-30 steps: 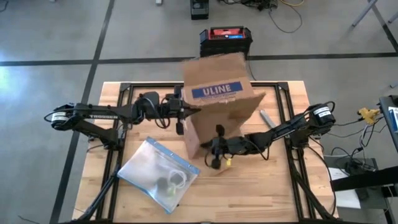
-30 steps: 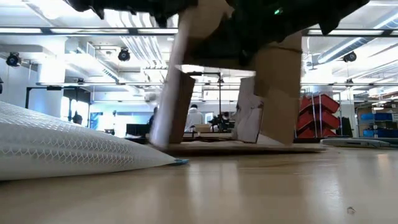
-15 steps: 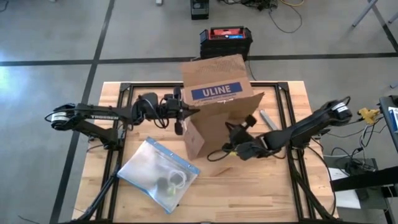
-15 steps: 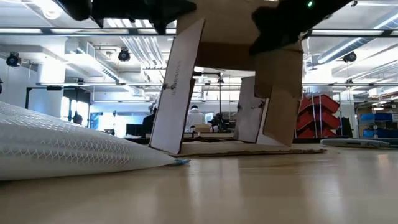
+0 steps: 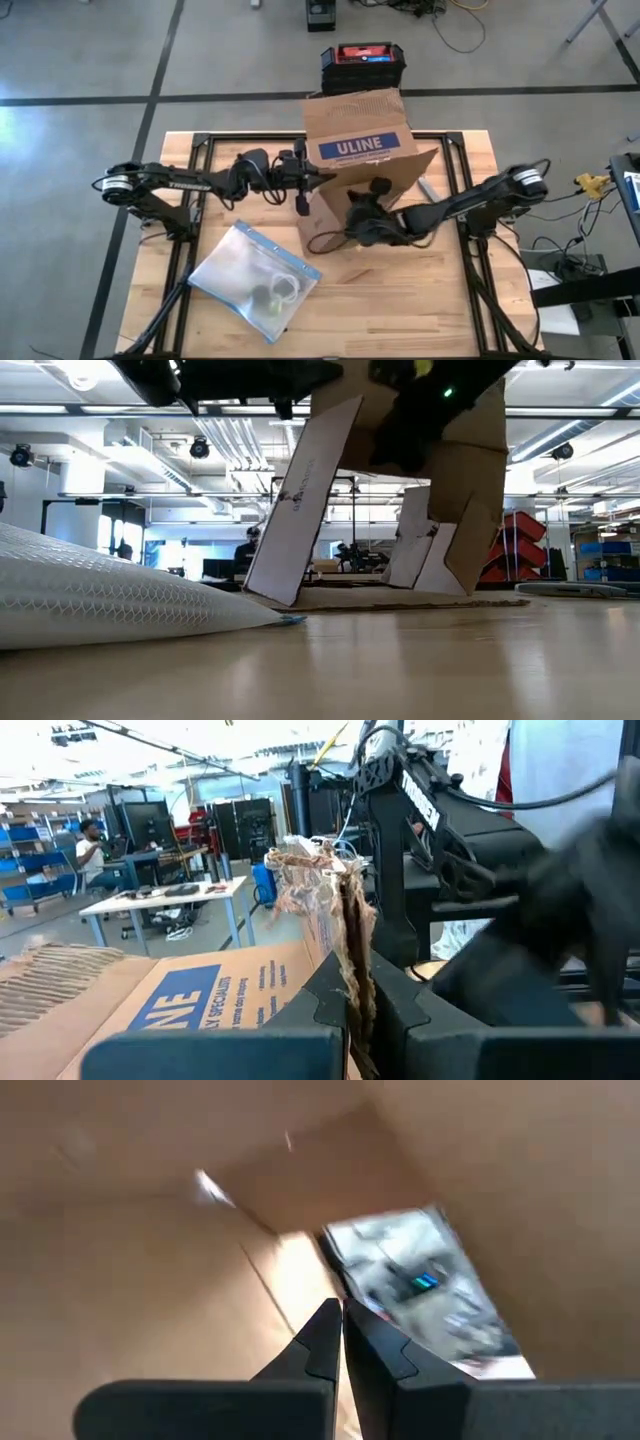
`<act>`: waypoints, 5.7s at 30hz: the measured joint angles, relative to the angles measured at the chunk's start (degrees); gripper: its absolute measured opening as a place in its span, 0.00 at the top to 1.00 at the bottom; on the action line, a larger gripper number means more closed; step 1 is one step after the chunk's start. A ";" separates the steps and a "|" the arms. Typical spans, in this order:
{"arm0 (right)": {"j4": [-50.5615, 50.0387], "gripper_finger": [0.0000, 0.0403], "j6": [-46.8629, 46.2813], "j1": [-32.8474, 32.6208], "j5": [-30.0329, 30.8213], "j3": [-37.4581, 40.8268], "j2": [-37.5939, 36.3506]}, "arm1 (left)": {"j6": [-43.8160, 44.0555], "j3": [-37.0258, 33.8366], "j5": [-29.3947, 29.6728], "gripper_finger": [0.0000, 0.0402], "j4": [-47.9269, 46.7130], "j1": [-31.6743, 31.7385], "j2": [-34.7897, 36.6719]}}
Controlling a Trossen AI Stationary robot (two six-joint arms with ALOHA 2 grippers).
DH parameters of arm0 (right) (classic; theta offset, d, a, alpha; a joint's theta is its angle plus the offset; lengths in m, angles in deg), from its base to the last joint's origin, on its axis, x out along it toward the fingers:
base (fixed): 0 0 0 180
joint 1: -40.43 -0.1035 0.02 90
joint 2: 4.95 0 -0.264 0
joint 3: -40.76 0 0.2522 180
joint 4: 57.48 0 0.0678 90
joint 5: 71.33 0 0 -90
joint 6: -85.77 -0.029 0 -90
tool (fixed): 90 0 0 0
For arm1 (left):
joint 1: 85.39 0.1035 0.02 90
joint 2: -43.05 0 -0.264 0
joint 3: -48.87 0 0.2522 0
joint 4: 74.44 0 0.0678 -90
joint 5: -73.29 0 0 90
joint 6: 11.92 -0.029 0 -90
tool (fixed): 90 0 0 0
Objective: Pack items into zip bag
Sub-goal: Break down the cardboard box until it is completely flat, then return to Home Position
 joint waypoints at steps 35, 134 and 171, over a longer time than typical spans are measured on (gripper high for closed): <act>-74.49 1.00 -74.72 -11.38 -10.10 -12.61 6.94 | -0.35 -0.78 3.47 0.99 -8.74 5.25 0.87; 29.53 1.00 -6.38 17.28 -61.61 54.01 -68.57 | 8.25 -49.20 30.56 0.67 -22.22 -13.62 71.90; 7.85 1.00 -8.51 17.30 -58.72 54.71 -79.22 | 10.40 -48.85 17.03 0.92 -28.76 -17.42 78.60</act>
